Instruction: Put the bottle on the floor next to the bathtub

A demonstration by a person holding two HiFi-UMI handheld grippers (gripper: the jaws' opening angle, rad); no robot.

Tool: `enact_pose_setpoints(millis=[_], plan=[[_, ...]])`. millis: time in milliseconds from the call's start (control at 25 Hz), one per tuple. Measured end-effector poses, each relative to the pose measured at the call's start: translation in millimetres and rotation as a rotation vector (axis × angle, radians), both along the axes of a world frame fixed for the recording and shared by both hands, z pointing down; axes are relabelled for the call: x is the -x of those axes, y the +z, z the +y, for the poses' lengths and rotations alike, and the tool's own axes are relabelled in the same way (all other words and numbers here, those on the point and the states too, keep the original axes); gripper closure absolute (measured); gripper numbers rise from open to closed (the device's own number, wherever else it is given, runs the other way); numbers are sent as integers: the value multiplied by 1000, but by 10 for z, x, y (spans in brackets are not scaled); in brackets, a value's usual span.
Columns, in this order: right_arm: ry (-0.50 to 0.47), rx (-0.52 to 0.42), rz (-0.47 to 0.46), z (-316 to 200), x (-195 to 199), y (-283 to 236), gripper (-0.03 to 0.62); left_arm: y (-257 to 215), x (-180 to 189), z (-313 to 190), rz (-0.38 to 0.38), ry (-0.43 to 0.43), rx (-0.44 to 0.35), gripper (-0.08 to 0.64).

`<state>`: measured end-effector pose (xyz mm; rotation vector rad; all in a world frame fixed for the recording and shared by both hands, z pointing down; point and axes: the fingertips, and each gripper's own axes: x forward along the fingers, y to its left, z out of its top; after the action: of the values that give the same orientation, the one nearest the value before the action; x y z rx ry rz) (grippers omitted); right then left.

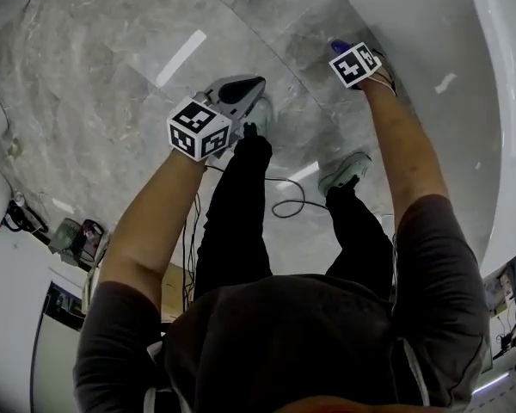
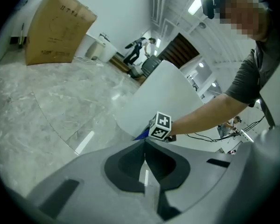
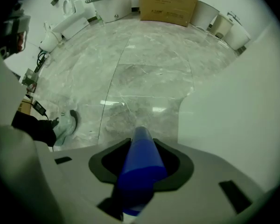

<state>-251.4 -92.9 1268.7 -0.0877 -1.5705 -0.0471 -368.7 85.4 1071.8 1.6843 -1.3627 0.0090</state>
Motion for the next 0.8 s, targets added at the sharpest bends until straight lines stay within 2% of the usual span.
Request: enact_pose_setpoints(millis=[320,800], plan=[[-60,-40,51,265,77,554,452,181,88,39,25,-41,8,554],[-85,-58,48,305,126,709,450,207,0,-69,42,-30,0,554]])
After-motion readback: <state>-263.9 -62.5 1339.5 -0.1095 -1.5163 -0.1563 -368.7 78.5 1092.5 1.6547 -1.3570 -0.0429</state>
